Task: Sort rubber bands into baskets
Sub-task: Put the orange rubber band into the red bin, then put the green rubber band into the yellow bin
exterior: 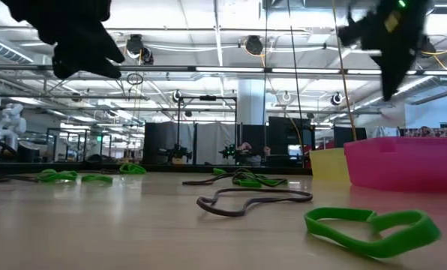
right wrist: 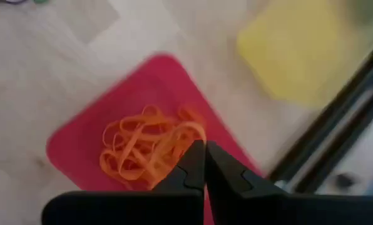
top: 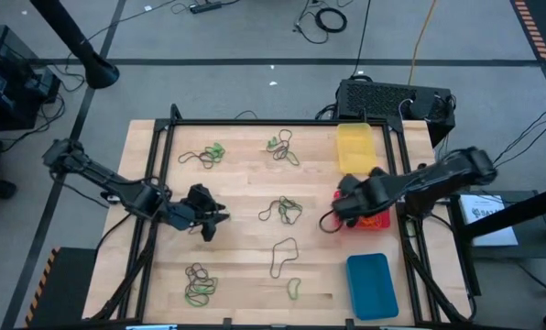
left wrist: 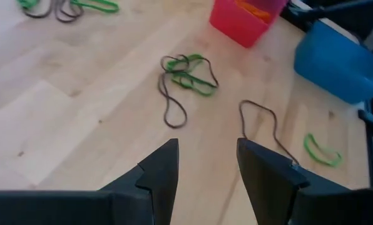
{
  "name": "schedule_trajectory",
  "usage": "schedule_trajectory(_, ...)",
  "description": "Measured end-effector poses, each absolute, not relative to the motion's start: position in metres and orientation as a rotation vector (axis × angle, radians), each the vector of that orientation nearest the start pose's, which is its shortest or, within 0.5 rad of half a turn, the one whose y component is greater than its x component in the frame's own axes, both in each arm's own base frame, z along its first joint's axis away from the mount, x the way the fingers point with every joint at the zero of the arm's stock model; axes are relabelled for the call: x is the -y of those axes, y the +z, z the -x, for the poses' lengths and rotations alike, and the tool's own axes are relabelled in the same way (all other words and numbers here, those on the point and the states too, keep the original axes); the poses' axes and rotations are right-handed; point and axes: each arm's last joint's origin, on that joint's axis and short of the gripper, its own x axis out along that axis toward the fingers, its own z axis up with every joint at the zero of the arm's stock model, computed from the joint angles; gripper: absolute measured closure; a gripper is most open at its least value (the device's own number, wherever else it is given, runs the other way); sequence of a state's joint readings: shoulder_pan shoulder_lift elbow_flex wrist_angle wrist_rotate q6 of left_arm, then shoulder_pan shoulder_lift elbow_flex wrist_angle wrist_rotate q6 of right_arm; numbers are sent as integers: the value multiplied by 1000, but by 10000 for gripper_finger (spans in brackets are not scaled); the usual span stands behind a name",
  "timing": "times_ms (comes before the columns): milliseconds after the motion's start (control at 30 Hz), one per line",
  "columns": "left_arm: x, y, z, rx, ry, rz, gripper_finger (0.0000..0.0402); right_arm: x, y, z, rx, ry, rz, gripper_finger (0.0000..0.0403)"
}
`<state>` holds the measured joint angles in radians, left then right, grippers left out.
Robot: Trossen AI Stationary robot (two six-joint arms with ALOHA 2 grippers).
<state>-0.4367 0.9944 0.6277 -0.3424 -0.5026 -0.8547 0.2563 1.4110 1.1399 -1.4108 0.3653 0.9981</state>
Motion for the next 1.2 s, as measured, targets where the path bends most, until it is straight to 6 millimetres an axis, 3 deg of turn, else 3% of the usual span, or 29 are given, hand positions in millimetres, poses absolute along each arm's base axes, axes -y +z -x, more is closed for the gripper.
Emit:
schedule_trajectory(167,59,233,-189,-532,382,528,233,-35,234,-188,-1309,-809,-482,402)
schedule_trajectory(367,41,236,-196,-466,459,576,233,-31,223,-172,-1288,-833,-521,387)
schedule_trajectory(800,9,247,-208,-288,572,697,233,-31,223,-171,-1304,-780,-453,355)
schedule_trajectory(1000,3,250,-210,-222,599,792,233,-31,223,-173,-1278,-790,-485,316)
schedule_trajectory(1200,-5,249,-210,-262,560,788,233,-31,223,-173,-1284,-785,-494,268)
